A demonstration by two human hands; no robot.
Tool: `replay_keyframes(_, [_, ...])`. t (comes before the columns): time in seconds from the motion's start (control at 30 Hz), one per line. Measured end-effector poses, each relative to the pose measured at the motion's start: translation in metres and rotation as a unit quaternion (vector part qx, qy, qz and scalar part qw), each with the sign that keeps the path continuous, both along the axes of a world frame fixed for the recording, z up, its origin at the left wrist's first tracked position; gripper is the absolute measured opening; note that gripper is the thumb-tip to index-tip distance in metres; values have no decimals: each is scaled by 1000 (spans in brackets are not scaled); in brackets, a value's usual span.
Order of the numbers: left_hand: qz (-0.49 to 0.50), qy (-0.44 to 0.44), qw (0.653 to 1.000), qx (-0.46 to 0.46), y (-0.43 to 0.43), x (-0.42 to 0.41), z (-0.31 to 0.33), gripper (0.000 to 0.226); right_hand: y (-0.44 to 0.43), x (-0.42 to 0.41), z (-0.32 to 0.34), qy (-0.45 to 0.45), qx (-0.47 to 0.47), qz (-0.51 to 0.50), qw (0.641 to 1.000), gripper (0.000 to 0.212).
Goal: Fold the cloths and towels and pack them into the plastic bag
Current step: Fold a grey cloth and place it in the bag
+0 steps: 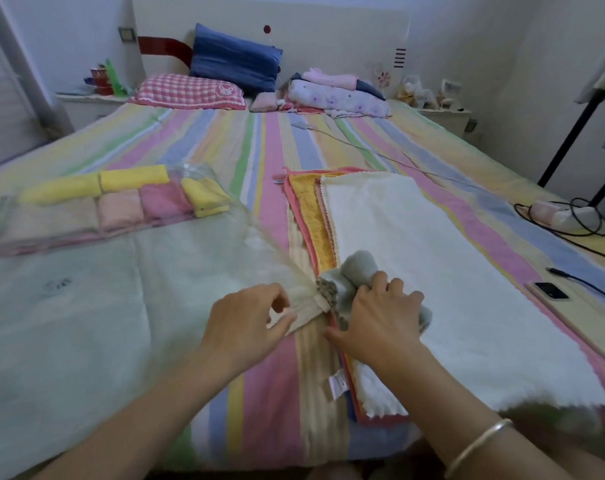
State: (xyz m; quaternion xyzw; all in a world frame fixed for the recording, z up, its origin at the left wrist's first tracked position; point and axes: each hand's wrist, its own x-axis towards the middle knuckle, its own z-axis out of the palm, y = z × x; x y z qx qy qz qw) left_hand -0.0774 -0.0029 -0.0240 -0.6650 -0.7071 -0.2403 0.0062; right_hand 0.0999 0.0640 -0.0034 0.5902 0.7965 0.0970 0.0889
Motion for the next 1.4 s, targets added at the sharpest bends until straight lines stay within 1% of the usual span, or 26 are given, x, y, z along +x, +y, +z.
replay_keyframes(0.03, [-7,75,997,-29,-3,-10,-3,34,1,0,-4,0,13,-8,1000,81])
replay_keyframes(0.07, [-10,121,990,-75,-6,-18,-5,47,2,0,-7,6,19,-18,1000,78])
replay_keyframes(0.1, [-12,151,982,-117,-8,-24,-7,56,4,1,-9,19,19,-27,999,76])
replay_keyframes(0.13, [-15,170,975,-142,-11,-29,-9,59,5,3,-11,37,14,-32,999,75])
replay_keyframes(0.17, [-14,175,972,-155,-13,-34,-10,57,6,5,-12,55,11,-32,998,72])
replay_keyframes(0.23, [-10,150,976,-160,-18,-42,-10,49,8,8,-11,74,19,-15,997,61])
replay_keyframes(0.37, [-7,92,975,-204,-18,-54,-1,47,9,14,-1,87,26,16,996,44])
replay_keyframes(0.47, [-6,75,975,-208,-20,-57,4,32,5,16,12,105,37,32,993,37])
replay_keyframes(0.5, [-3,75,975,-207,-23,-57,4,33,1,15,16,119,47,40,991,36])
replay_keyframes(0.53, [1,80,975,-206,-26,-57,4,40,-4,14,18,141,57,52,987,34])
replay_keyframes(0.6, [16,108,972,-206,-37,-61,1,55,-16,6,22,222,75,99,967,27])
replay_keyframes(0.67, [52,116,965,-230,-53,-73,0,57,-32,-7,22,342,85,175,919,19])
replay_keyframes(0.73, [97,82,961,-246,-71,-91,5,45,-49,-24,21,428,62,253,866,19])
replay_keyframes(0.77, [116,54,963,-239,-79,-101,9,32,-57,-33,19,439,44,294,848,22])
replay_keyframes(0.8, [130,17,967,-216,-86,-110,13,19,-64,-43,15,432,29,335,837,28])
replay_keyframes(0.83, [138,-20,972,-189,-91,-118,17,16,-70,-52,10,409,21,376,831,36])
replay_keyframes(0.87, [142,-66,975,-156,-95,-122,22,21,-73,-61,4,366,21,419,831,43])
replay_keyframes(0.93, [150,-186,966,-102,-100,-124,31,23,-72,-78,-7,230,34,511,827,51])
replay_keyframes(0.97, [153,-239,955,-84,-101,-122,35,21,-69,-85,-13,171,39,539,824,52])
replay_keyframes(1.0, [153,-281,945,-67,-102,-120,40,21,-66,-90,-17,130,34,548,826,51])
replay_keyframes(1.07, [136,-312,939,-55,-102,-117,45,21,-62,-97,-18,101,-3,509,855,48])
replay_keyframes(1.13, [110,-310,943,-60,-100,-112,48,18,-58,-102,-11,122,-50,428,894,42])
replay_keyframes(1.2, [85,-301,948,-53,-96,-104,50,16,-52,-109,1,155,-123,339,920,37])
replay_keyframes(1.3, [69,-258,963,17,-87,-93,60,18,-46,-126,22,198,-189,291,917,28])
replay_keyframes(1.33, [66,-257,963,43,-84,-92,66,19,-45,-135,27,219,-210,267,915,31])
replay_keyframes(1.4, [57,-272,958,73,-79,-94,80,18,-40,-160,28,256,-206,246,912,31])
